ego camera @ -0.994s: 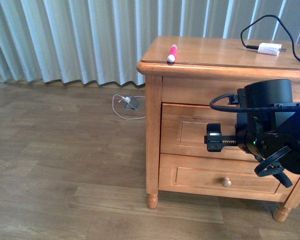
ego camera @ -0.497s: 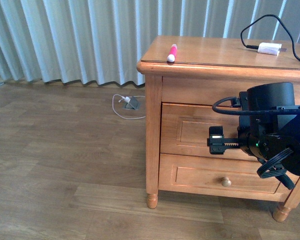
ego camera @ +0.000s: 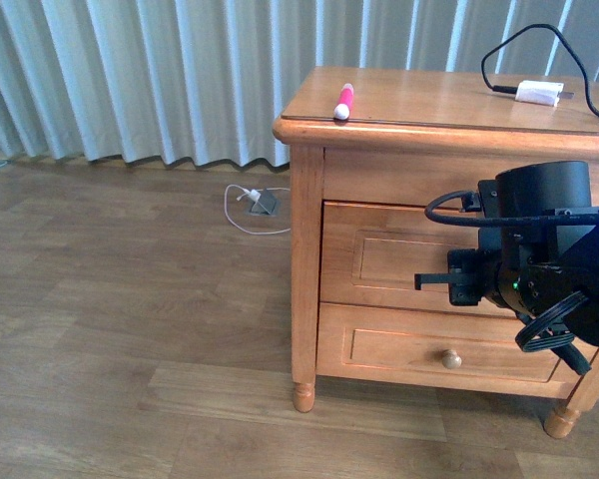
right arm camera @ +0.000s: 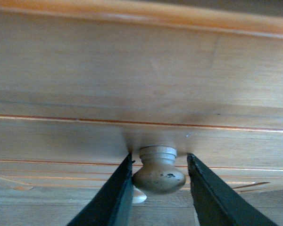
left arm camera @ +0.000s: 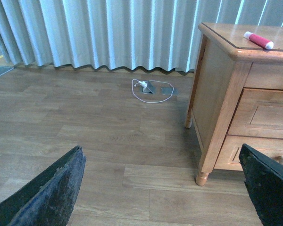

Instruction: Place pink marker in drawer with both arms

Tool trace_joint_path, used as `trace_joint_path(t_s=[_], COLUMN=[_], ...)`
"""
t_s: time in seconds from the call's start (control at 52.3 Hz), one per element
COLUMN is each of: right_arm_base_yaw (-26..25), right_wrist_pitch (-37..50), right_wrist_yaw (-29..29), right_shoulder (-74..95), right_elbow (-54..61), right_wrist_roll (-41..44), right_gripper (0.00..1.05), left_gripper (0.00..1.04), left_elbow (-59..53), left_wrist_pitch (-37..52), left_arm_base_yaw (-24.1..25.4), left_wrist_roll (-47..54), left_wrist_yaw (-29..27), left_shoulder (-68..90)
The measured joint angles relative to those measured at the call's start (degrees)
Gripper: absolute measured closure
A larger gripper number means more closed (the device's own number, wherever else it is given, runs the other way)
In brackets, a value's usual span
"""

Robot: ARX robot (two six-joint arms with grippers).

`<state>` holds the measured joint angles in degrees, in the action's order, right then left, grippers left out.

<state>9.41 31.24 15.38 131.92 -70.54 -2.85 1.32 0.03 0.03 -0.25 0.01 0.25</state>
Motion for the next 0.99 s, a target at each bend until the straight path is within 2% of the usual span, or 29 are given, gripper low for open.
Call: trace_joint_path(t_s=[0.478, 0.994], right_arm_base_yaw=[0.2, 3.4], right_wrist_pitch=[-1.9, 0.3], right_wrist_yaw=[-2.9, -5.3], right_shoulder=[-3.0, -24.8], right_elbow=[4.0, 35.4], right_wrist_roll=[-2.5, -4.7], right_gripper=[0.82, 0.82], left_gripper=[0.06, 0.06], left_elbow=[0.0, 0.0], left_wrist_pitch=[0.0, 0.0], left_arm_base_yaw=[0.0, 0.0], left_wrist_roll=[0.0, 0.0], left_wrist_yaw=[0.0, 0.0], left_shoulder=[0.0, 0.0])
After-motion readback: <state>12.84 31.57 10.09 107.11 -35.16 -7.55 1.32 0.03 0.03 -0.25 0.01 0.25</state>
